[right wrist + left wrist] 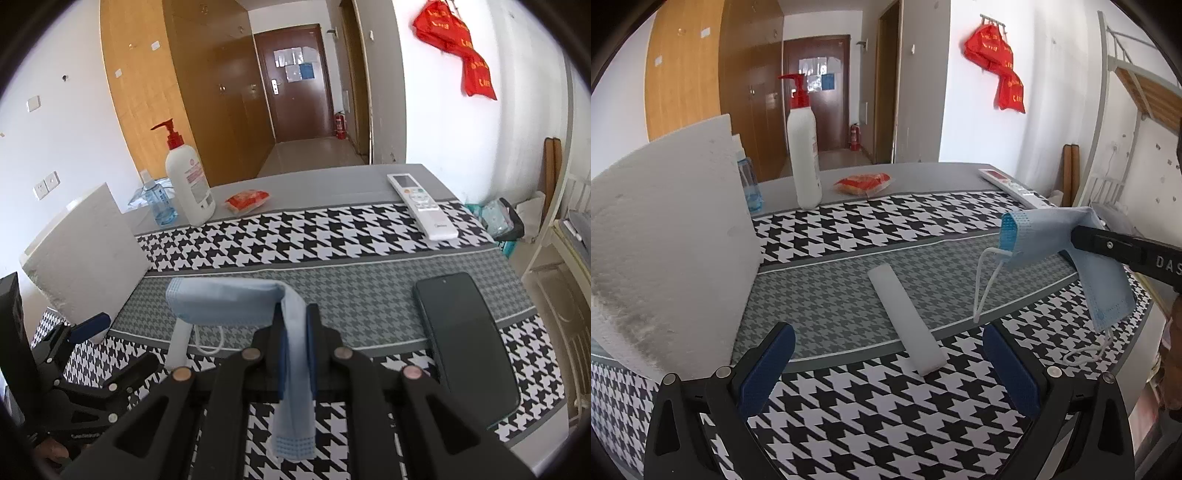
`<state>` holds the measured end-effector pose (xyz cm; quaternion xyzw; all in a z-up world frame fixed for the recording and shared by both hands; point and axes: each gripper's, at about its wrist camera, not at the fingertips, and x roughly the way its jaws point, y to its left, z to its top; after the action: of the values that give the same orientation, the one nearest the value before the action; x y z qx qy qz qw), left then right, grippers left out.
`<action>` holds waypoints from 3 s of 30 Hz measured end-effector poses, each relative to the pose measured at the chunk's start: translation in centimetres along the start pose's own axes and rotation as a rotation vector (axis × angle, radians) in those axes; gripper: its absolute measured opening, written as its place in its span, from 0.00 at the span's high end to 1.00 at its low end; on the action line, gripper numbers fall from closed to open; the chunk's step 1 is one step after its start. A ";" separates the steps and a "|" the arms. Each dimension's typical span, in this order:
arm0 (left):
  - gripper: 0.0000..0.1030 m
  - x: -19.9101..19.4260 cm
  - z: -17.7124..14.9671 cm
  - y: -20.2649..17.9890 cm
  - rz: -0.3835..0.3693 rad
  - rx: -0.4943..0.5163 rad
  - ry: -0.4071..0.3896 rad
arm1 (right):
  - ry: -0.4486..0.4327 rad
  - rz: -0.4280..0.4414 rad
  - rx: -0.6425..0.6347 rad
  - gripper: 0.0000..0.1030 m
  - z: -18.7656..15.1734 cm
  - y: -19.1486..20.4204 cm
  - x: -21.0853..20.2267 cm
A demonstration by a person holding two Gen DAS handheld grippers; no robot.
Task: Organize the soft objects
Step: 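Lift the blue face mask off the table with the right tool, then close the left tool on the white foam stick while the right tool holds the mask, then carry the foam stick with the left tool and the mask with the right tool toward the foam box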
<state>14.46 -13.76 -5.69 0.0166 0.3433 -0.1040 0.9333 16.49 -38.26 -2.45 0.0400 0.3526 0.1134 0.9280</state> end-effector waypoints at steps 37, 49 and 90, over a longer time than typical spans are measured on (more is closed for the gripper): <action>0.47 5.3 0.9 -1.8 0.047 -0.034 0.178 | 0.000 0.017 0.053 0.88 -1.7 -1.9 -0.3; 0.76 5.5 1.0 -2.3 0.063 -0.031 0.176 | -0.003 0.027 0.073 0.88 -2.1 -2.5 -0.7; 0.81 1.1 1.1 -1.9 0.046 0.039 0.050 | -0.033 0.035 0.040 0.88 -1.7 -0.5 -1.8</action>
<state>15.61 -15.94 -5.49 0.0453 0.3639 -0.0885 0.9261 14.13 -39.19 -2.70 0.0664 0.3386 0.1218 0.9307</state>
